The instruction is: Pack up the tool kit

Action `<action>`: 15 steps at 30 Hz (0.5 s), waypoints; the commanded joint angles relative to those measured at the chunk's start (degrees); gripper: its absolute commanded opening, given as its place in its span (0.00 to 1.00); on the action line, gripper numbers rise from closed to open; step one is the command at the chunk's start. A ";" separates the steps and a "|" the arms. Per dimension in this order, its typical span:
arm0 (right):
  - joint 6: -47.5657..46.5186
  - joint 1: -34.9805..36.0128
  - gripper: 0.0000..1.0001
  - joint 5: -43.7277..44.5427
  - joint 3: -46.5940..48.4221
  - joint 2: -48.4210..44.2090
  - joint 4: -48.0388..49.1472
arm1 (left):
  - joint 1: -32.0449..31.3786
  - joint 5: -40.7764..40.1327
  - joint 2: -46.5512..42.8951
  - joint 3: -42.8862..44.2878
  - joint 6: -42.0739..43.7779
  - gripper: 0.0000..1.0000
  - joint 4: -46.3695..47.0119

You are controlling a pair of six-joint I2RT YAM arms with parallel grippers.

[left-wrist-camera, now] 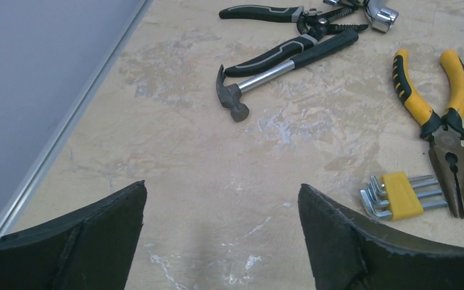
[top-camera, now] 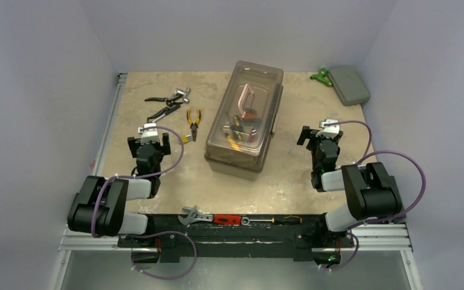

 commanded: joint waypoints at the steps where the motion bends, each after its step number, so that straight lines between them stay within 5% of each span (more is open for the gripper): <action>1: -1.34 -0.09 0.98 0.61 0.87 -0.18 -0.01 | 0.78 -0.54 0.33 3.44 -1.62 0.98 4.34; 15: -1.71 -0.06 0.99 0.69 0.76 -0.30 0.29 | 0.94 0.03 -0.63 3.95 -2.63 1.00 1.62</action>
